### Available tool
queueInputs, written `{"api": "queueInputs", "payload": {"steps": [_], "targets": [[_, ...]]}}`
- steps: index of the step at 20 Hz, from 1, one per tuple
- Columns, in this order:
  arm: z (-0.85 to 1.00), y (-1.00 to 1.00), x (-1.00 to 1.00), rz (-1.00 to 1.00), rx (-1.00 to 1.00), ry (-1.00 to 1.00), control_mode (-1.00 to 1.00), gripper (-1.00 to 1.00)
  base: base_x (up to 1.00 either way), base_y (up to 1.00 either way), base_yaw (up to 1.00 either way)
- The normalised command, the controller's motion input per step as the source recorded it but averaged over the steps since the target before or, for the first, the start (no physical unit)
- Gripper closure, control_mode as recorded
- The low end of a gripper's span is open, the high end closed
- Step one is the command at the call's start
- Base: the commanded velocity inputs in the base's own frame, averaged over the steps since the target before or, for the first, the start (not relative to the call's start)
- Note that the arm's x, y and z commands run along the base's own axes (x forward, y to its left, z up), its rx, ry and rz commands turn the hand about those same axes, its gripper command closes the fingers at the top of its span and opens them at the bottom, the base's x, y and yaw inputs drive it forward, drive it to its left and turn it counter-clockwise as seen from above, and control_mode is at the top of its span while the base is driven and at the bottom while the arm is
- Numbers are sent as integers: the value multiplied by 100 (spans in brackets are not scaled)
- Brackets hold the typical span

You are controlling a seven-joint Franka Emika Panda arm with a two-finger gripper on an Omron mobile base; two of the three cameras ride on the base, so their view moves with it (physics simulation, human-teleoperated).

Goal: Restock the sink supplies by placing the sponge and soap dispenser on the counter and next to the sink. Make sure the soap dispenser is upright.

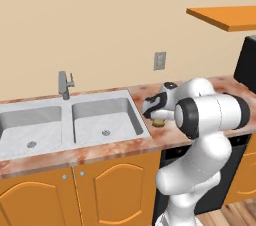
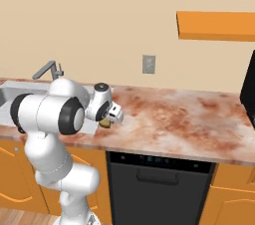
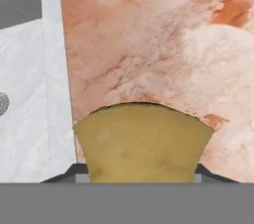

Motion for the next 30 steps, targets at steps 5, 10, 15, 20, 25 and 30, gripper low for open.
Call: {"api": "queueInputs", "payload": {"steps": [5,10,15,20,25,30], "targets": [[-27,0,17,3,0,0,-100,100,0,0,0],[-25,1,15,1,-1,0,-100,100,0,0,0],[-22,11,19,1,-3,0,-100,-100,0,0,0],[-20,17,17,1,-4,0,-100,-100,0,0,0],[-9,0,4,1,-1,-1,-100,-100,0,0,0],[45,-4,-28,0,0,-12,-100,-100,0,0,0]]}}
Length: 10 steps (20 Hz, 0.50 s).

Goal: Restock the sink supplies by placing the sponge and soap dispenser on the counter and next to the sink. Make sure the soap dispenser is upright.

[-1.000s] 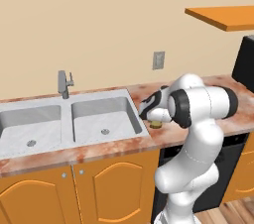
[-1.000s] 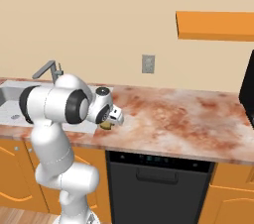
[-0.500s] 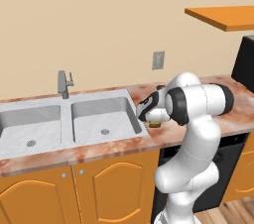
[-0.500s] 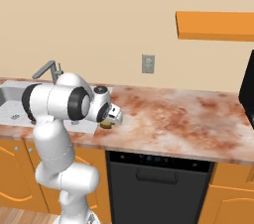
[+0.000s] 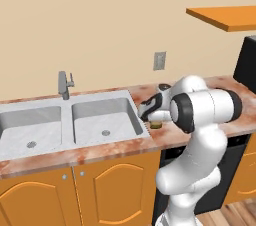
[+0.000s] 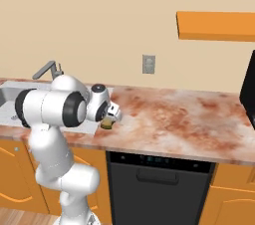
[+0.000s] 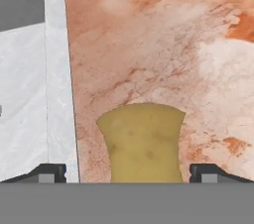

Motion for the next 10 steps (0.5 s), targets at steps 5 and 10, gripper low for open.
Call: {"api": "queueInputs", "payload": {"steps": [5,10], "targets": [[70,-15,-45,0,0,-15,-100,-100,0,0,0],[80,-14,-67,0,0,-18,-100,-100,0,0,0]]}}
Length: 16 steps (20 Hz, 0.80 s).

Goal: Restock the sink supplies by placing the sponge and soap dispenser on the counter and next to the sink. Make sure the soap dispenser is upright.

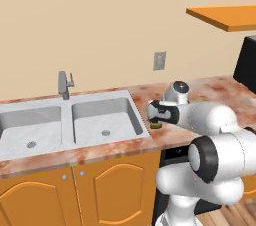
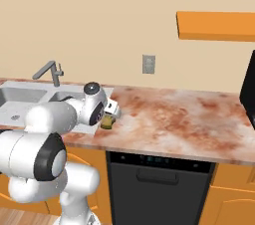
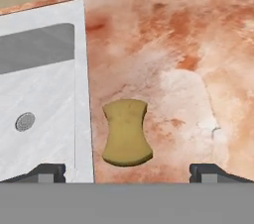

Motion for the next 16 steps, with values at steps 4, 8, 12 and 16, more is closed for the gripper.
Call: {"api": "queueInputs", "payload": {"steps": [4,8,12,16], "targets": [[76,-7,-89,0,0,-17,-100,-100,0,0,0],[72,-1,-97,0,0,-12,-100,-100,0,0,0],[61,0,-99,0,0,-9,-100,-100,0,0,0],[54,0,-100,0,0,-6,-100,-100,0,0,0]]}}
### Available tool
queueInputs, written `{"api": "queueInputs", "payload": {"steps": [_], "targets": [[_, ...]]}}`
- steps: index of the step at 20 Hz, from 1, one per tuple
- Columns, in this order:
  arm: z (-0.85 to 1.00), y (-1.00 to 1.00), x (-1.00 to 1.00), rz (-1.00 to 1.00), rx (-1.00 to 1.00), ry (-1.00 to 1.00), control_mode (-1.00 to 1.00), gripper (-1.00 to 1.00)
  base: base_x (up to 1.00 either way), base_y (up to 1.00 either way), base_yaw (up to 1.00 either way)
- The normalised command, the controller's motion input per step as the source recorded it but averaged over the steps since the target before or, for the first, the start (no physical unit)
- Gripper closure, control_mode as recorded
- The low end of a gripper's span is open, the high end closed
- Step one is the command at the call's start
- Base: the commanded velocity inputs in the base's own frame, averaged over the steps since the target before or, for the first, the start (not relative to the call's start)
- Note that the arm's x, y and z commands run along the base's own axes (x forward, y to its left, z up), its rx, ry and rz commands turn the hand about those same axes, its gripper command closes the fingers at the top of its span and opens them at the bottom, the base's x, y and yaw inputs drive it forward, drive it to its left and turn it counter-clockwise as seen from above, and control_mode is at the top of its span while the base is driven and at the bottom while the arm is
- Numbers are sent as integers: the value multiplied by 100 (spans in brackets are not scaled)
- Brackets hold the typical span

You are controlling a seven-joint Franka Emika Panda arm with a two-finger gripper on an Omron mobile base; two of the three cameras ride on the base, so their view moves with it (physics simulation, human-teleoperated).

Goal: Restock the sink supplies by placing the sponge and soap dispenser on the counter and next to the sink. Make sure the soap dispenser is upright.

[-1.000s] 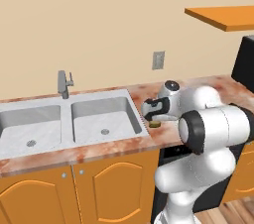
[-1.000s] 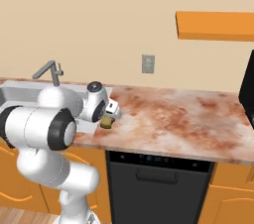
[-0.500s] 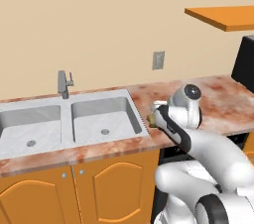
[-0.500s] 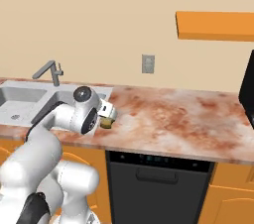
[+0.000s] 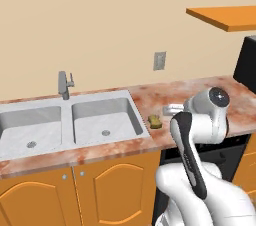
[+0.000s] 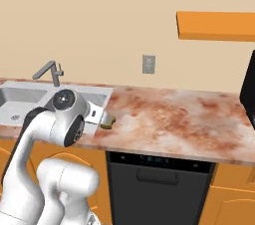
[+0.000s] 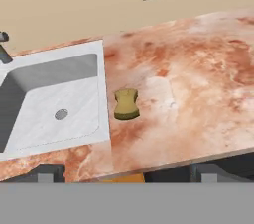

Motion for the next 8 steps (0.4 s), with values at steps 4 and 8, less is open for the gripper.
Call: {"api": "queueInputs", "payload": {"steps": [4,8], "targets": [[55,0,-100,0,-3,-3,-100,-100,0,0,0],[47,0,-97,0,-3,-2,-100,-100,0,0,0]]}}
